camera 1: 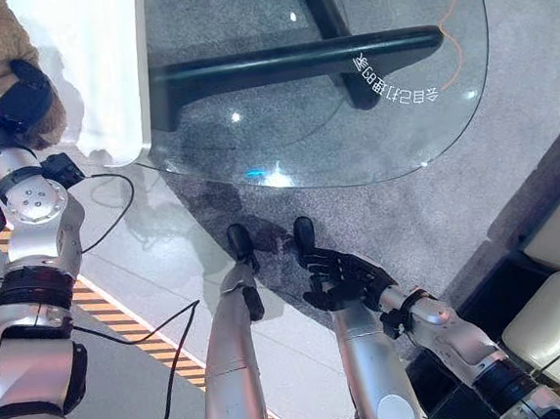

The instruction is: Wipe the table with a cloth and put it in the basket.

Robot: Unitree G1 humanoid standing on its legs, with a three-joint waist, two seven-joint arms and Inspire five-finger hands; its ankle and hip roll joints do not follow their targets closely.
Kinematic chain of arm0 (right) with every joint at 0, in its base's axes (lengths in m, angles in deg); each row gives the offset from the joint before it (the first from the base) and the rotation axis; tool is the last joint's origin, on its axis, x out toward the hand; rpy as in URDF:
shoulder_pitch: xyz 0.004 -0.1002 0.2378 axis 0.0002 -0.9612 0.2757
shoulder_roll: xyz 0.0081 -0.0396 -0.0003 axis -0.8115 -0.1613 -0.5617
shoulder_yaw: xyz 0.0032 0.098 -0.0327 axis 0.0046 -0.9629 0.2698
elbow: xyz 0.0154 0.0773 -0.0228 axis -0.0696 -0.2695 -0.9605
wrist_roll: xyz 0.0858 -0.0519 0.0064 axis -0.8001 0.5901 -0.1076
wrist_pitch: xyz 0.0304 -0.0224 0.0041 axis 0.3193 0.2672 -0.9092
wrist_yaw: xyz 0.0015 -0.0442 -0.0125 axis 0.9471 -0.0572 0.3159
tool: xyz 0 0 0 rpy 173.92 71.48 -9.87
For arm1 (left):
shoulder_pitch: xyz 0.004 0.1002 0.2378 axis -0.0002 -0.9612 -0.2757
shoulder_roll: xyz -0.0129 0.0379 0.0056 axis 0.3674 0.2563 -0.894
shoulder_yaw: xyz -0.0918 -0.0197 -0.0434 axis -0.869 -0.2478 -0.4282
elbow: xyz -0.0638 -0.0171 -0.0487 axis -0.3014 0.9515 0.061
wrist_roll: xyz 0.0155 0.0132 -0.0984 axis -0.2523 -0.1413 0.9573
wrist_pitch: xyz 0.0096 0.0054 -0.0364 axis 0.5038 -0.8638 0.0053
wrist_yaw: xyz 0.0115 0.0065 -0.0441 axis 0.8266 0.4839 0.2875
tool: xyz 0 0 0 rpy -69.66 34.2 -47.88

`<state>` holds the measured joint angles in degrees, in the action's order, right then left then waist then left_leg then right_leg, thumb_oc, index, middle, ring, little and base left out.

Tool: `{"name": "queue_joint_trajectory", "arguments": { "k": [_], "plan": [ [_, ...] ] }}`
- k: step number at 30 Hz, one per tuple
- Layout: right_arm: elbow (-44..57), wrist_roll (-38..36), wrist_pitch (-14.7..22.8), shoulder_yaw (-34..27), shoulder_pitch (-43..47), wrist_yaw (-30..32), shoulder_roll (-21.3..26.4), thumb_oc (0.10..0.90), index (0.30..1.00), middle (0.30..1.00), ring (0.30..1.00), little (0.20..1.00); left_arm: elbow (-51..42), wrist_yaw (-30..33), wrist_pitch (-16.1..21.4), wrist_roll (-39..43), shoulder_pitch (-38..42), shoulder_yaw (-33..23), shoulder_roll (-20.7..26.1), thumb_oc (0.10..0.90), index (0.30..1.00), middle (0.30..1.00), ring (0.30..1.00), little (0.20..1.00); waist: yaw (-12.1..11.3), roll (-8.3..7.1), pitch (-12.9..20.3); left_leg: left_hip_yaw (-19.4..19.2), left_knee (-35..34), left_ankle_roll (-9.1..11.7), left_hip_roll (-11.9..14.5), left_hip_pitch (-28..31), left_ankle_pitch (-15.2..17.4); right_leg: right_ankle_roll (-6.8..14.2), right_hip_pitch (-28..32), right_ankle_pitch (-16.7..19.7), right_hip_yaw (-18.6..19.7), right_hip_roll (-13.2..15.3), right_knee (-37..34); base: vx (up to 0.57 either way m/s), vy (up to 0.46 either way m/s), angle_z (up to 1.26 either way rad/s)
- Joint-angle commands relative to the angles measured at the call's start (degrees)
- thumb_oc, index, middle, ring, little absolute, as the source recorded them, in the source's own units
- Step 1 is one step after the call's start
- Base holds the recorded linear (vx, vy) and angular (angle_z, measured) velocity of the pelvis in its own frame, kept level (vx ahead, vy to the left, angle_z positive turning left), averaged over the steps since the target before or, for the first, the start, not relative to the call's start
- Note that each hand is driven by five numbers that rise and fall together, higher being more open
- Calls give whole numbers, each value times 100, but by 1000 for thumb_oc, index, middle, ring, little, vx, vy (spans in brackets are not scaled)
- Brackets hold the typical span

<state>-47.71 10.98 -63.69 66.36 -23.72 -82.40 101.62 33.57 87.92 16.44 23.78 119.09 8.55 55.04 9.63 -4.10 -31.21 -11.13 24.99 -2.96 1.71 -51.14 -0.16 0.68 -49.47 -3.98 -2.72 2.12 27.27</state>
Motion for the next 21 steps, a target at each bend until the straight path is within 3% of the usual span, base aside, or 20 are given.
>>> {"name": "queue_joint_trajectory", "arguments": {
  "k": [1,9,21],
  "plan": [
    [-82,-306,-128,580,-637,-31,87,800,900,900,900,900,-49,323,439,-410,840,-106,875,100,300,300,300,200,-80,73,141,-122,238,-107,-143,282,804,365,-171,1036,231,-14,-820,0,0,0],
    [-90,-446,-101,609,-526,-37,114,800,900,900,900,900,363,275,-55,-467,1430,404,838,100,300,300,300,200,-8,27,141,-108,263,-105,-159,85,824,370,-391,1081,193,-36,-790,0,0,0],
    [-85,-693,146,685,-448,28,188,800,900,900,900,900,978,100,-432,-266,1969,809,751,100,300,300,300,200,91,-108,141,-67,260,-74,-154,-129,793,369,-580,1145,150,-87,-785,0,0,0]
  ]
}}
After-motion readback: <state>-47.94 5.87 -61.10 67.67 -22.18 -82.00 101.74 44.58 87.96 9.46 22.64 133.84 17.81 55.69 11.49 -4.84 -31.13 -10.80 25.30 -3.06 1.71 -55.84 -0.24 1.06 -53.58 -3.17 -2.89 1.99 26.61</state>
